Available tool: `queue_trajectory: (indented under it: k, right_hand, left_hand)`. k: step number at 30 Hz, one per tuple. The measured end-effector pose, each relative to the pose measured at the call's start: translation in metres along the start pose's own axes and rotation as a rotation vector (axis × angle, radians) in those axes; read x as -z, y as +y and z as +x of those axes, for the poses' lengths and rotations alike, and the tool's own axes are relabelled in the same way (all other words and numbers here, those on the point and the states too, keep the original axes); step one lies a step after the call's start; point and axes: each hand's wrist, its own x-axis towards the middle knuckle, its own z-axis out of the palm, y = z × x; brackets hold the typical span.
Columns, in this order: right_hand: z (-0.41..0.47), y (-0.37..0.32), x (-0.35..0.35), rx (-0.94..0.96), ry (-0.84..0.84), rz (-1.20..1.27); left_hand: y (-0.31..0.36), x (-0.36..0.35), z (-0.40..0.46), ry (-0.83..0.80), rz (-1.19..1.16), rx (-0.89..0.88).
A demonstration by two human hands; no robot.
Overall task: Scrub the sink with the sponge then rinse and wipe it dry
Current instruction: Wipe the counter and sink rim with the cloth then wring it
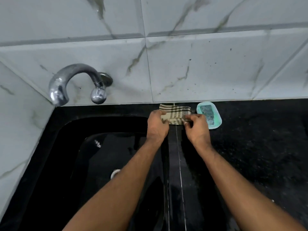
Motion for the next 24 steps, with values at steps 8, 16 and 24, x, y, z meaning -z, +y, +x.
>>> queue_trajectory:
  k: [8,16,24]
  right_hand:
    - [-0.012,0.017,0.009,0.108,0.252,-0.419]
    - [-0.004,0.039,0.035,0.087,0.273,-0.606]
    - [0.014,0.021,0.026,0.078,0.171,-0.514]
  left_hand:
    - [-0.008,-0.031,-0.010,-0.080,0.552,-0.244]
    - [0.004,-0.056,-0.001,-0.140,0.566,-0.360]
    - [0.017,-0.066,0.008,-0.225,0.589,-0.294]
